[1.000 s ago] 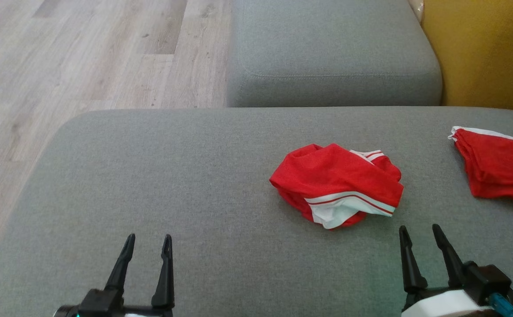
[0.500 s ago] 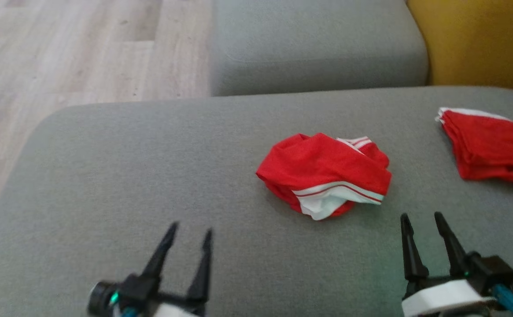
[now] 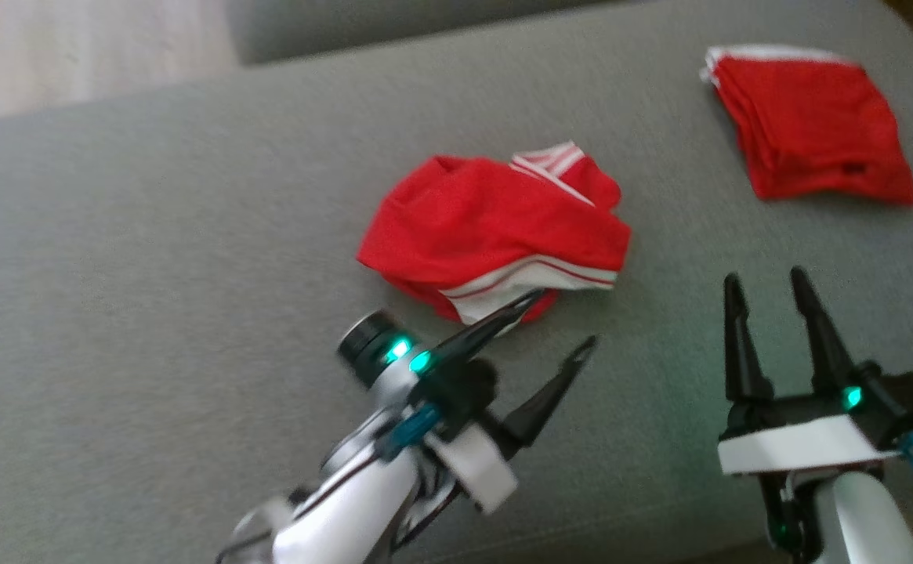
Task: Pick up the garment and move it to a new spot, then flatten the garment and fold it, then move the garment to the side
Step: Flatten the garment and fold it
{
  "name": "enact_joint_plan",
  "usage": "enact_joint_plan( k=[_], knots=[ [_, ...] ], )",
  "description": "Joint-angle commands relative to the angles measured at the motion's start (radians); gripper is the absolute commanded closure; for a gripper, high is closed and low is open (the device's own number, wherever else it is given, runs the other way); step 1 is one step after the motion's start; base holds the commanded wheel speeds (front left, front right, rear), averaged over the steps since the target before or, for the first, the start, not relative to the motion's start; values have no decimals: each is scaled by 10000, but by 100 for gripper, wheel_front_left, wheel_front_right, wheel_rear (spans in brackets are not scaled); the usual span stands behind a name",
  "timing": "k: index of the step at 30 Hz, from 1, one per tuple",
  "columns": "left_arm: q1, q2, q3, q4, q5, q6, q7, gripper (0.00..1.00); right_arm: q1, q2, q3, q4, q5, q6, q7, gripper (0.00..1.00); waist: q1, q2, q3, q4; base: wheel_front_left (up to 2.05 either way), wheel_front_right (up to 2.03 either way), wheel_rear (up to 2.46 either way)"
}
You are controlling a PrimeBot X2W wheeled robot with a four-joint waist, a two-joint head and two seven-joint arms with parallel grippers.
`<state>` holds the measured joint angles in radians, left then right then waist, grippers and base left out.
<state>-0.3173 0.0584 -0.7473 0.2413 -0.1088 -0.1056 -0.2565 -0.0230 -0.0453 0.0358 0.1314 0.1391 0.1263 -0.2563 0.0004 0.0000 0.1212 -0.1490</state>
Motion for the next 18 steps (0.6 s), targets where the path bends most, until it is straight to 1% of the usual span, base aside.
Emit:
enact_joint_plan(
  k=[1,3,4,7,8,11,13,14,18],
  knots=[
    [-876,-81,-138,27,-192,-49,-53,0,-461,-84,154,-443,-82,44,-55,0,-4,0,1026,-796,0,0,0],
    [-1550,-81,-690,572,-376,-92,-53,0,-580,-81,102,-522,-83,44,-55,0,-4,0,1363,-962,0,0,0],
    [-2208,-81,-1148,1205,-487,-79,-53,0,-685,-78,58,-589,-75,44,-55,0,-4,0,1663,-1103,0,0,0],
    [-3149,-81,-1719,2104,-650,159,-2,0,-851,-71,73,-642,-50,44,-55,0,-4,0,2053,-1274,0,0,0],
    [-3465,-81,-1877,2356,-674,344,3,0,-907,-69,85,-651,-36,44,-55,0,-4,0,2170,-1322,0,0,0],
    [-4338,-81,-2326,3068,-599,1140,47,0,-1069,-62,99,-669,3,44,-55,0,-4,0,2487,-1436,0,0,0],
    [-4792,-81,-2593,3477,-673,1589,160,0,-1172,-58,130,-693,32,44,-55,0,-4,0,2689,-1512,0,0,0],
    [-4994,-81,-2731,3692,-721,1767,270,0,-1225,-56,148,-709,50,44,-55,0,-4,0,2788,-1548,0,0,0],
    [-5612,-81,-3187,4407,-1042,2223,592,0,-1446,-52,205,-735,224,44,-55,0,-4,0,3132,-1661,0,0,0]
  ],
)
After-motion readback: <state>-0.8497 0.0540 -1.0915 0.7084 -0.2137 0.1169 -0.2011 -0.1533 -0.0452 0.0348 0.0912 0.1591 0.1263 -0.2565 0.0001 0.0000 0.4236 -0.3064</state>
